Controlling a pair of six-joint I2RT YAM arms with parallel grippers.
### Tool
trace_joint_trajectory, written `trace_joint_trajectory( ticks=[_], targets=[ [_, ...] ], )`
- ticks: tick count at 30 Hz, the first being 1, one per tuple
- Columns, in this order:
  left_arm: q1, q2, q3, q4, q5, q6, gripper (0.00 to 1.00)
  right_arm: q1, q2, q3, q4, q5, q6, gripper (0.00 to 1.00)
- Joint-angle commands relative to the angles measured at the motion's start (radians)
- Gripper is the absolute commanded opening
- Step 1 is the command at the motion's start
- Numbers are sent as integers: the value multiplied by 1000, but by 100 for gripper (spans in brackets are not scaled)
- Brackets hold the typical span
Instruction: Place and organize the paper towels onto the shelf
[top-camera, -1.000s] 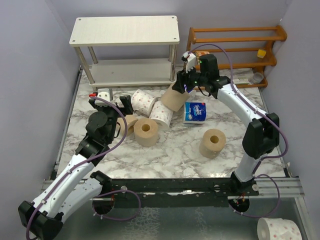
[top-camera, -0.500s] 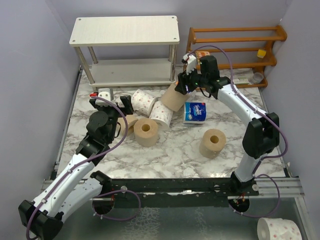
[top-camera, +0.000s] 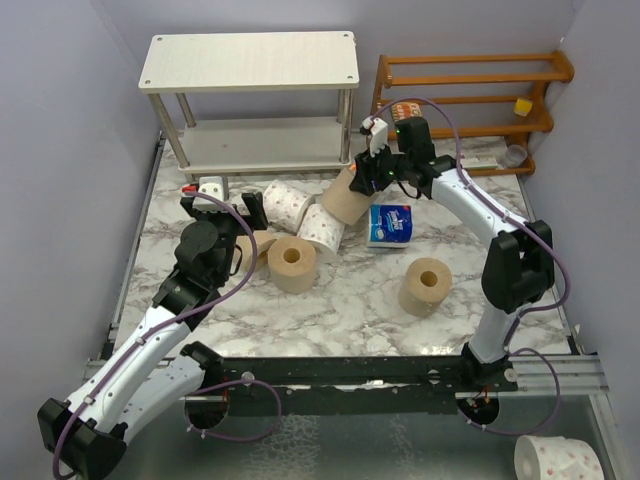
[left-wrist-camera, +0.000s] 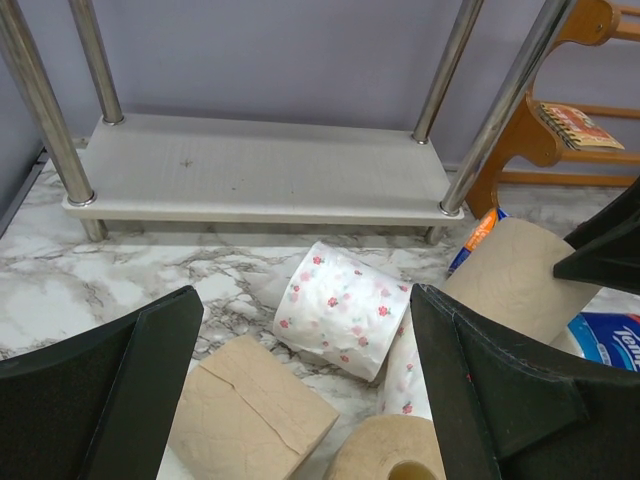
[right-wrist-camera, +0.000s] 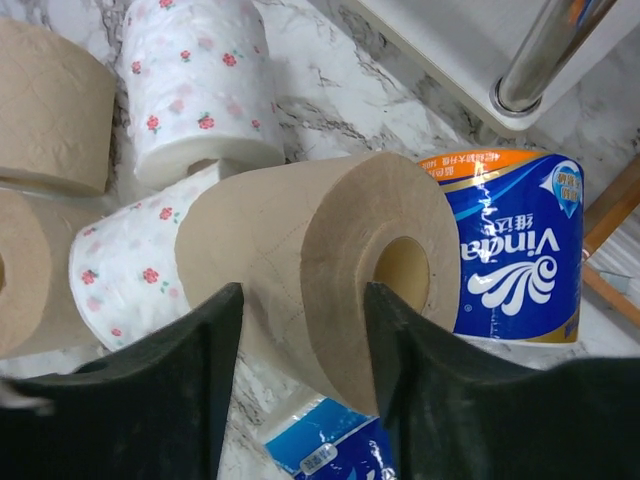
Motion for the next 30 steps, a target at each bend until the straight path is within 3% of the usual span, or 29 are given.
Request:
trace_joint_trajectory(
  ticks=[1,4,5,13,20,27,30],
  targets=[
    [4,-5,41,7,9,0,89,1,30,-19,-11,-24,-9,39],
    [4,-5,39,7,8,-1,89,2,49,7,-55,-60,-11,5],
    [4,-6,40,7,9,0,89,2,57,25,-78,-79,-9,1],
    [3,-9,39,7,11,0,89,27,-4,54,-111,-153,-23,1],
    [4,0,42,7,22,-2,89,153,-173,-6,117,147,-197,1],
    [3,8,45,-1,18,4,89,175,-5,168,158,213,-306,1],
    [3,8,45,-1,11,9,89,214,71,215,230,324,-378,1]
  ],
)
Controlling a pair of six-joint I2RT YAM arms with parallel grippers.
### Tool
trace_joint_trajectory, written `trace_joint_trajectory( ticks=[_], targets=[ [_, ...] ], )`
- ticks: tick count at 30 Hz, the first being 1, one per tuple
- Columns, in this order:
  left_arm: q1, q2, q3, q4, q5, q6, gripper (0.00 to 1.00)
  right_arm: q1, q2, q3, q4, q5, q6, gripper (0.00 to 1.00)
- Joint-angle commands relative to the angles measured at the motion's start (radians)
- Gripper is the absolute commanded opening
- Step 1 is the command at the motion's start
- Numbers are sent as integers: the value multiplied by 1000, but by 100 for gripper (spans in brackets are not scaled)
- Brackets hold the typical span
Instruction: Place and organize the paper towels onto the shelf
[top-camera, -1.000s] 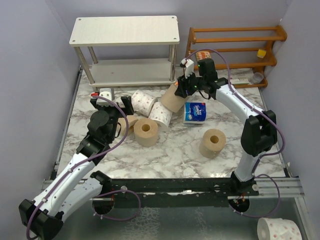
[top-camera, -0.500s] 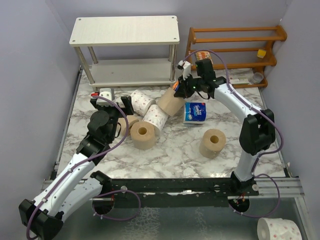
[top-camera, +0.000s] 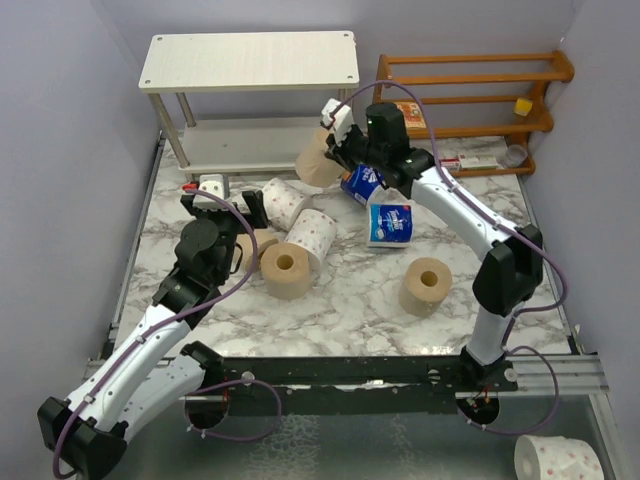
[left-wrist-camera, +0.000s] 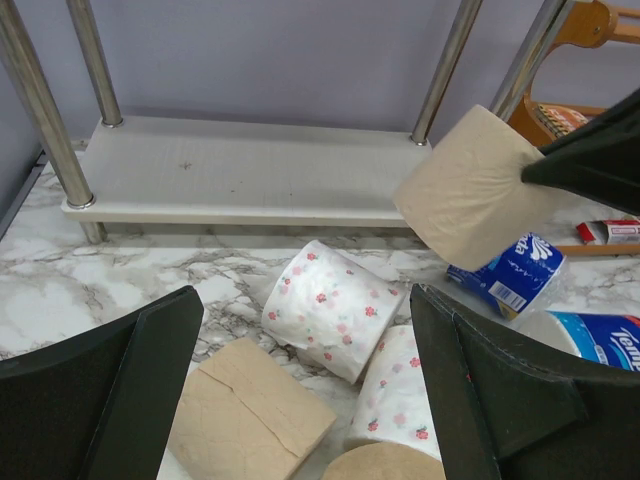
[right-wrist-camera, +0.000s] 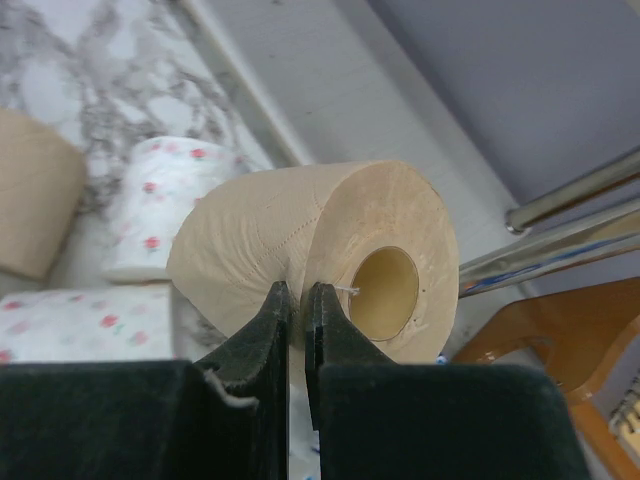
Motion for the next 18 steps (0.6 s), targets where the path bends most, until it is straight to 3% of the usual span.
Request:
trace_joint_trajectory(
  ticks=[1,12,18],
  targets=[
    [4,-2,30,7,7,11,89,45,117,65,181,210,-153,1],
    [4,15,35,7,21,10,89,113,390,236,445,438,-466,1],
    [4,20,31,21,38,15,89,110,536,426,425,468,-558,1]
  ],
)
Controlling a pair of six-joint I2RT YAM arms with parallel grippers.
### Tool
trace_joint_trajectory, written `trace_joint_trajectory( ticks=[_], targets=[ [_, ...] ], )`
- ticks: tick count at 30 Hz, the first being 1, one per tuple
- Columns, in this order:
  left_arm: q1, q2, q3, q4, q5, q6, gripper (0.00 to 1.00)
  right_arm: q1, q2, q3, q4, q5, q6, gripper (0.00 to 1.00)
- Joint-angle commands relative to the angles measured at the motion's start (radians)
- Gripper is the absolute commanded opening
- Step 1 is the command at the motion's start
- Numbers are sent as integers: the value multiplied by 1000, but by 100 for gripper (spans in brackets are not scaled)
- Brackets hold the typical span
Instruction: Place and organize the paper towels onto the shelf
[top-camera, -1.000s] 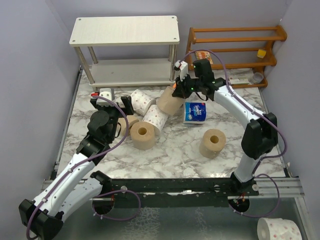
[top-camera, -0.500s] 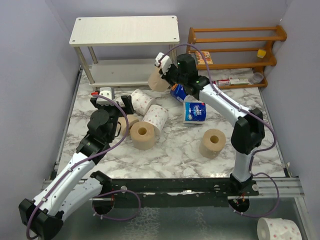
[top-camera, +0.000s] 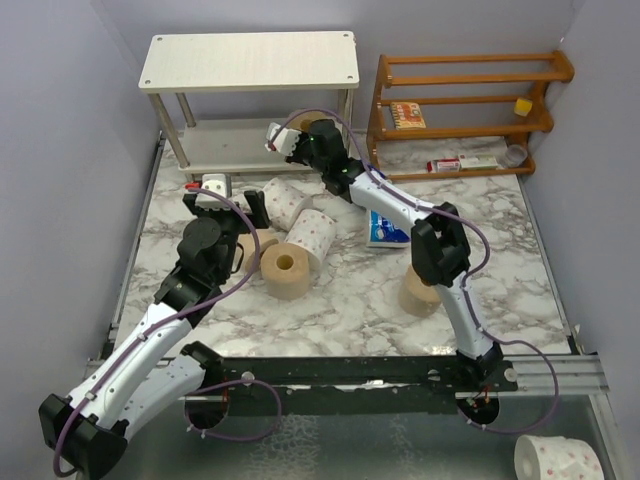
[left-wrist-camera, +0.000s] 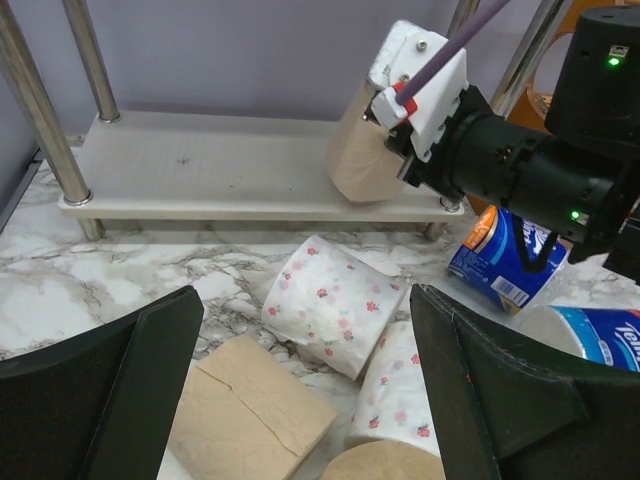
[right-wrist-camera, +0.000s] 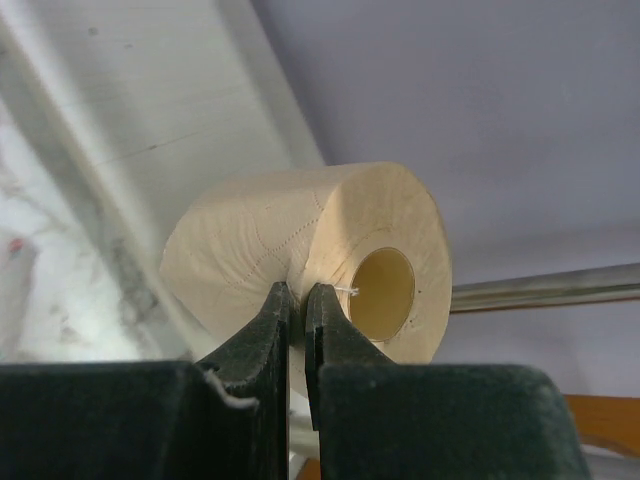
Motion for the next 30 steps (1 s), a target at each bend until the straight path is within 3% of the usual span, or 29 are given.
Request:
trace_joint_trajectory(
  ticks=[1,9,23,28,30],
  targets=[
    [4,7,33,19,38,11,89,-5,60,142,123,69,-126,1],
    [3,3,34,27,38,15,89,-40,152,259,78,62,-182,1],
    [4,-16,29,32,59,9,89,-59,117,100,132,140,-197,1],
    [4,-37,18,39,41,0,92,-59,90,51,159,167,-159,22],
    [4,-41,14,44,36,0,96,-57,56,31,148,153,-125,47]
  ],
)
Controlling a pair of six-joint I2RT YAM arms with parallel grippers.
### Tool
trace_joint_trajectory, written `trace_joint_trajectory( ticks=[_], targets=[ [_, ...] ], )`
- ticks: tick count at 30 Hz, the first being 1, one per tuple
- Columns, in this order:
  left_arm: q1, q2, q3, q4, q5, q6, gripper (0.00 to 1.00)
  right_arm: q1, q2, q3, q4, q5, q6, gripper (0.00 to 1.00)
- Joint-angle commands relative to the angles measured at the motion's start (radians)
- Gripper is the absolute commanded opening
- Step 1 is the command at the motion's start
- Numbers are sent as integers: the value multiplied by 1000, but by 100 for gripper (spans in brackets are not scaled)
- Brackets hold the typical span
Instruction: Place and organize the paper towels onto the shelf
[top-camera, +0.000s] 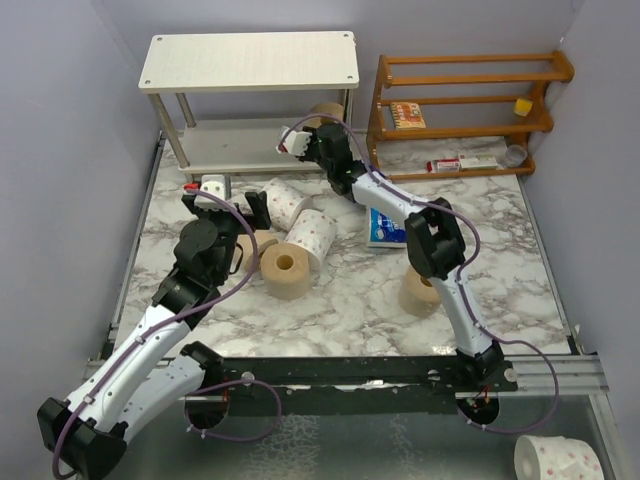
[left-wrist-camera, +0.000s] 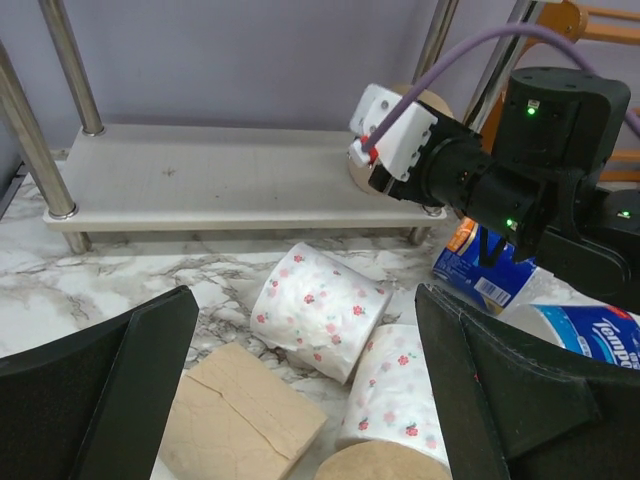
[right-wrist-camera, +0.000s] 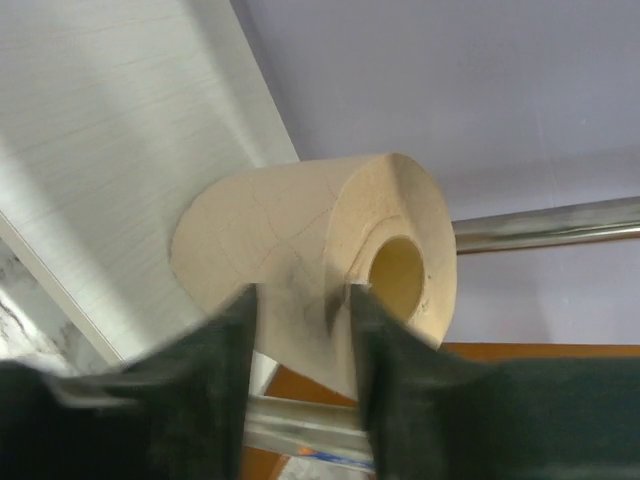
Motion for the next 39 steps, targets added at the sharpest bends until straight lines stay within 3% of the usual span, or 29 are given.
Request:
trace_joint_trajectory(
  ticks=[1,2,3,9,12,14,17,20,23,27,35,39],
  targets=[
    [4,-29,14,35,-2,-6,96,3,-94,-38,24,19,74,78],
    [4,-28,14,32,2,-6,96,4,-105,-33,-13,1,98,97],
    [4,-27,14,32,7,-7,96,6,-114,-29,-48,-8,123,100],
    [3,-13,12,33,19,-6,96,42,-278,-134,-140,-77,256,100],
    [4,-9,12,31,18,-3,96,57,-437,-211,-246,-196,367,100],
    [4,-4,12,29,16,1,95,57,-542,-241,-401,-338,411,100],
    [4,4,15,24,11,4,95,57,-705,-304,-730,-558,337,97],
    [4,8,21,18,15,5,95,57,-930,-504,-953,-659,227,96],
    [4,6,23,23,19,30,95,56,-1169,-795,-1025,-605,196,99],
    [5,-3,24,25,-54,71,96,33,-1283,-1041,-1126,-530,216,90],
    [5,31,25,19,-101,101,95,-13,-1513,-1285,-1037,-486,239,84],
    [5,78,39,-2,-115,110,93,-15,-1546,-1345,-986,-332,234,79]
  ],
)
